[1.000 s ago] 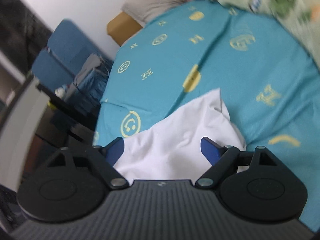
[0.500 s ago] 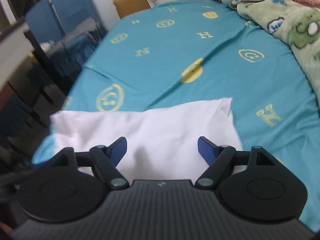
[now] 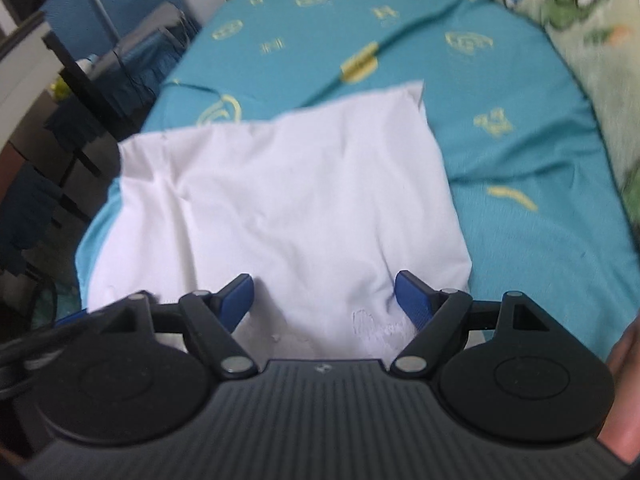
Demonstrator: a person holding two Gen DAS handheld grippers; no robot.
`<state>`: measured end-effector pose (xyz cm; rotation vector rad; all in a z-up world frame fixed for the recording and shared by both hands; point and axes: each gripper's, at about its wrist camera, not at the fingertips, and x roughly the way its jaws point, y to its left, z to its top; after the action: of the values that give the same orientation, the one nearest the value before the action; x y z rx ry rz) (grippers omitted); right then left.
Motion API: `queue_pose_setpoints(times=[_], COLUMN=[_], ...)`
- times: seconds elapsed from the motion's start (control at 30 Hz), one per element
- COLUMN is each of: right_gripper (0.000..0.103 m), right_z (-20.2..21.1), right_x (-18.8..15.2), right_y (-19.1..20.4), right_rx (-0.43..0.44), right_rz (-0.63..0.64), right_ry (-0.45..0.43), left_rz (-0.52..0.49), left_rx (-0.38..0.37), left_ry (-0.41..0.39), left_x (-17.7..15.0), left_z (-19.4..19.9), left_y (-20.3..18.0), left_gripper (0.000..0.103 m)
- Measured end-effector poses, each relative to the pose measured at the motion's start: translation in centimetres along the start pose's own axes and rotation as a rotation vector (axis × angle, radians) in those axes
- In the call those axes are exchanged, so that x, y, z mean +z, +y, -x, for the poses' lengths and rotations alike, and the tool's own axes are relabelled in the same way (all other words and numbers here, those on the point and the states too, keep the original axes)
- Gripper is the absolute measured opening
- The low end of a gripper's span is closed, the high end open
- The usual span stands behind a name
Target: Fold clothes
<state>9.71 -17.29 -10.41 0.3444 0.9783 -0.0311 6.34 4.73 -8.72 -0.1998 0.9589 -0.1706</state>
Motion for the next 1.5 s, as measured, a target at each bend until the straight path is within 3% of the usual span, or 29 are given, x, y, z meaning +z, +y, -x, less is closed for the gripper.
queue_pose_setpoints(times=[0.17,0.5,0.57,0.67,0.8,0.9,1.0,1.1,1.23,1.37,1.5], right_gripper=[0.08,0.08,0.08,0.08,0.08,0.08,0.08,0.082,0.082,0.082,0.082], right_z=[0.1,0.9,1.0,1.2,1.5,1.5,1.8,2.9,4.6,3.9,1.2], right_x=[-0.2,0.2,0.2,0.2,0.2,0.1,0.0,-0.5,-2.0,-5.0,-6.4], right_y=[-0.6,-3.0,-3.2,-3.7,-4.3,-4.5,-4.7,-5.2,-5.3,-3.2,-1.1], right_rx=[0.012,0.077,0.083,0.099,0.121,0.127,0.137,0.209,0.39,0.578,0.589], right_rz=[-0.046,-0.223,-0.245,-0.285,-0.341,-0.359,-0.382,-0.455,-0.561,-0.689,-0.728], right_ry=[0.002,-0.016,-0.021,-0.027,-0.032,-0.031,-0.034,-0.046,-0.025,0.102,0.196], left_rz=[0.118,0.327,0.322,0.316,0.451,0.577,0.679,0.738,0.697,0.706,0.744], left_rx=[-0.164,-0.308,-0.33,-0.297,-0.294,-0.326,-0.334,-0.344,-0.329,-0.419,-0.48], left_ry=[0.019,0.193,0.204,0.239,0.316,0.256,0.171,0.126,0.073,-0.021,-0.062], left_x=[-1.6,-3.0,-3.1,-3.2,-4.0,-4.1,-4.2,-4.5,-4.4,-4.5,-4.4], left_z=[2.8,3.5,3.3,1.6,-2.3,-3.2,-3.2,-3.1,-2.7,-1.8,-1.7], left_y=[1.1,2.8,2.4,1.3,2.1,3.4,4.9,5.9,5.4,5.4,5.6], left_gripper=[0.083,0.084,0.085,0.086,0.086,0.091,0.084,0.072,0.035,0.022,0.018])
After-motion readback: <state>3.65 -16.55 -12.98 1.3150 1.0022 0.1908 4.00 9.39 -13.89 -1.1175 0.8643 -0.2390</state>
